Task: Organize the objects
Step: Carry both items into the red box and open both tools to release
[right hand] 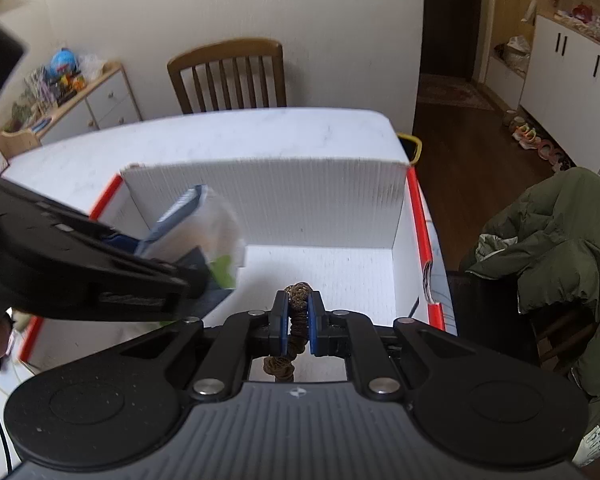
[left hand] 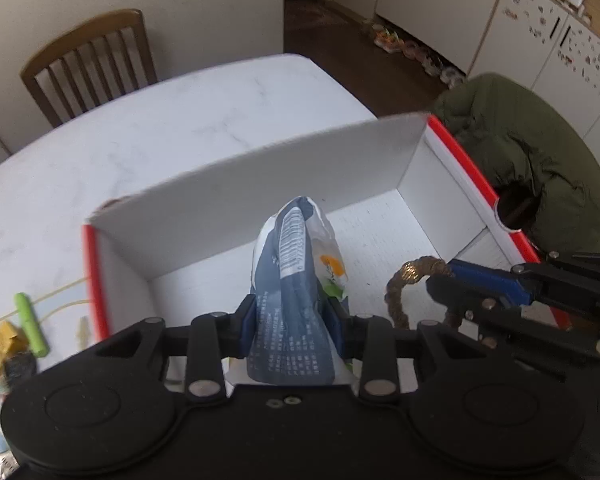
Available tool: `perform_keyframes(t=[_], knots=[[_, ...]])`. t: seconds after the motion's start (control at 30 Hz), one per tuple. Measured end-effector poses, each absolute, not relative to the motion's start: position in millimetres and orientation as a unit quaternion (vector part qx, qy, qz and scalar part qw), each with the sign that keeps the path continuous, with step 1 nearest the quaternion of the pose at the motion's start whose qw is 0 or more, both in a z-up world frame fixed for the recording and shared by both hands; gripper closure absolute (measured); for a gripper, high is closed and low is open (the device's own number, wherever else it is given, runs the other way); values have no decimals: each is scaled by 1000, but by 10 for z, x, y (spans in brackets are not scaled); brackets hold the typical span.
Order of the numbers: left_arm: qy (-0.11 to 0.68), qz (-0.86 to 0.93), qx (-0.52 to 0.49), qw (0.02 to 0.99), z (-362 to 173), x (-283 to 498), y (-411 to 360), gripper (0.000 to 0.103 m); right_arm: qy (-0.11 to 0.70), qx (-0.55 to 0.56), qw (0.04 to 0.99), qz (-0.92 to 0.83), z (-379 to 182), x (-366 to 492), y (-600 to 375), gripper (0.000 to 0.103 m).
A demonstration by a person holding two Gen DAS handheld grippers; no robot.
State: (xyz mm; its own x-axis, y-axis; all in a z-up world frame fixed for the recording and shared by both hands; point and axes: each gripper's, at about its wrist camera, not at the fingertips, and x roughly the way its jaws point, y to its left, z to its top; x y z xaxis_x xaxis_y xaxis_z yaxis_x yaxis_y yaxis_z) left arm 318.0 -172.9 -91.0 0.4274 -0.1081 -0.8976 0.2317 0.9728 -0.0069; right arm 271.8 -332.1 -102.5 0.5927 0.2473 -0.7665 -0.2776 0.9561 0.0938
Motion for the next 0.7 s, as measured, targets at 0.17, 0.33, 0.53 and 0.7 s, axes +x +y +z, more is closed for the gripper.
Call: perform_keyframes(t=[0.17,0.33,0.53,0.7], knots=[[537,-101,79,834,-1088,3301,-1850,69,439,-39,884,154,-1139,2763,-3302,93],[547,-101,96,826,-1244,3377,-1944,69,448,-59,878,160,-1223,2793,-3283,93],[560,-103,108,815,-1373,3422,-2004,69,451,-77,875,160,-1289,2800,-3269,93],[571,-100,109,808,-1471,3438,-2000,68,452,-79,874,163,-1293,2773,-3291,93]])
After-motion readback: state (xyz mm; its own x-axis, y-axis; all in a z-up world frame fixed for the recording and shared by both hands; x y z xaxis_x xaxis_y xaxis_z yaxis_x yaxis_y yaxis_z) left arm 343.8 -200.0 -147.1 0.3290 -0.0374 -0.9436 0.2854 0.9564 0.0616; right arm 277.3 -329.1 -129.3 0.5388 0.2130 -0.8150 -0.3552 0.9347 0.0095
